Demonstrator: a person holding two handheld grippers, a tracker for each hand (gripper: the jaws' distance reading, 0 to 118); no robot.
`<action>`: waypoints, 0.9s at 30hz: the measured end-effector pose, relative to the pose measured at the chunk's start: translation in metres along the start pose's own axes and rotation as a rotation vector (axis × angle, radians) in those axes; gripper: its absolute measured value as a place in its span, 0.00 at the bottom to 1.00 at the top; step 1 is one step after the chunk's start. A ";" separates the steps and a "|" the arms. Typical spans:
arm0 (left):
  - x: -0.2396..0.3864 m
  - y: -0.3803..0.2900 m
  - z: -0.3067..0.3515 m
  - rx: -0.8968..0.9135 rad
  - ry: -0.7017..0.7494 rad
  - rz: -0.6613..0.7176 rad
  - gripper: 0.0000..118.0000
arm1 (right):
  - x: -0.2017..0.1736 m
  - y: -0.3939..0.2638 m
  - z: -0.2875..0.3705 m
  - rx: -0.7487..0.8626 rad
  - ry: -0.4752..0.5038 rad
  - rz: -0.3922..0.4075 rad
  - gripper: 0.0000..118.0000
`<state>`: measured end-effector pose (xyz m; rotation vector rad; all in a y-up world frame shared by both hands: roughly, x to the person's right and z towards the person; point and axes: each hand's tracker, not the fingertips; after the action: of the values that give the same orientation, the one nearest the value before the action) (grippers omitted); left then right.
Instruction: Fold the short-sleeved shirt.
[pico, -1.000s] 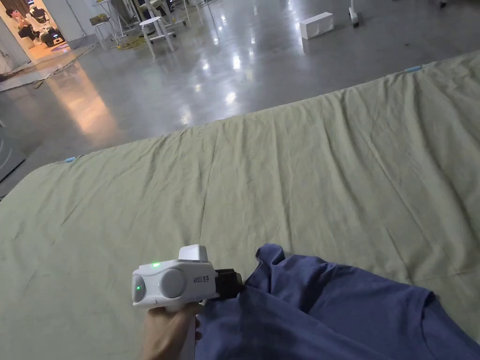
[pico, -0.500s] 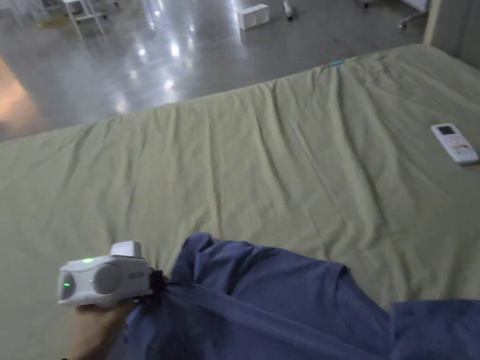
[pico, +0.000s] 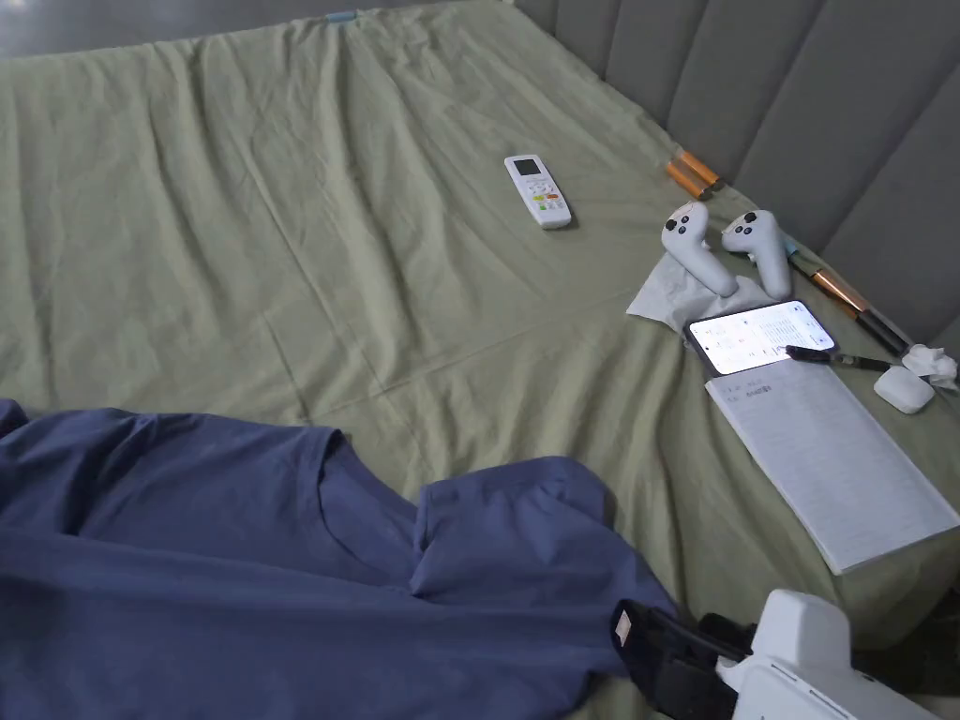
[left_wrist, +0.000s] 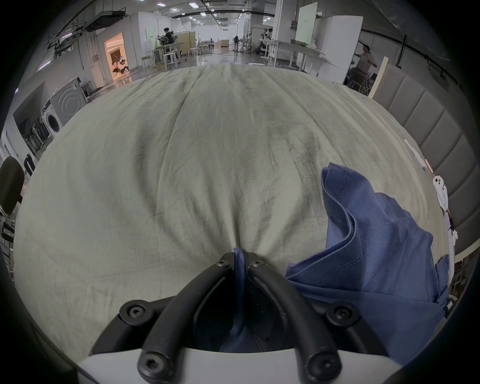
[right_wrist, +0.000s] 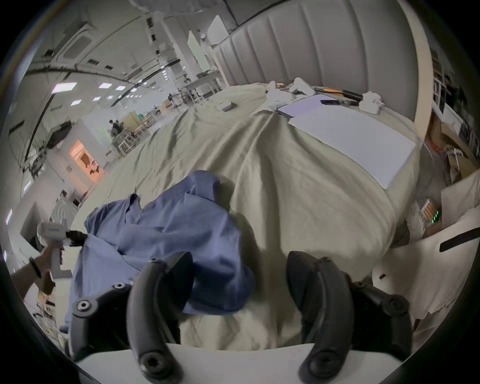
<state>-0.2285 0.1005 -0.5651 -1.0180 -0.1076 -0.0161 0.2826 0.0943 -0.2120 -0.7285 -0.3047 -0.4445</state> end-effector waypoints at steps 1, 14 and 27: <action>-0.002 0.003 0.000 0.000 -0.001 -0.001 0.06 | -0.003 0.000 -0.003 0.000 0.002 0.023 0.53; 0.001 0.005 0.005 0.006 0.015 -0.021 0.06 | -0.044 -0.006 0.009 -0.039 -0.061 0.156 0.02; -0.076 -0.032 0.227 0.511 -0.201 0.159 0.05 | -0.060 0.072 0.080 0.260 0.242 0.080 0.02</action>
<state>-0.3253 0.2740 -0.4267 -0.5121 -0.2021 0.2486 0.2570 0.2139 -0.2212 -0.4258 -0.1025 -0.4036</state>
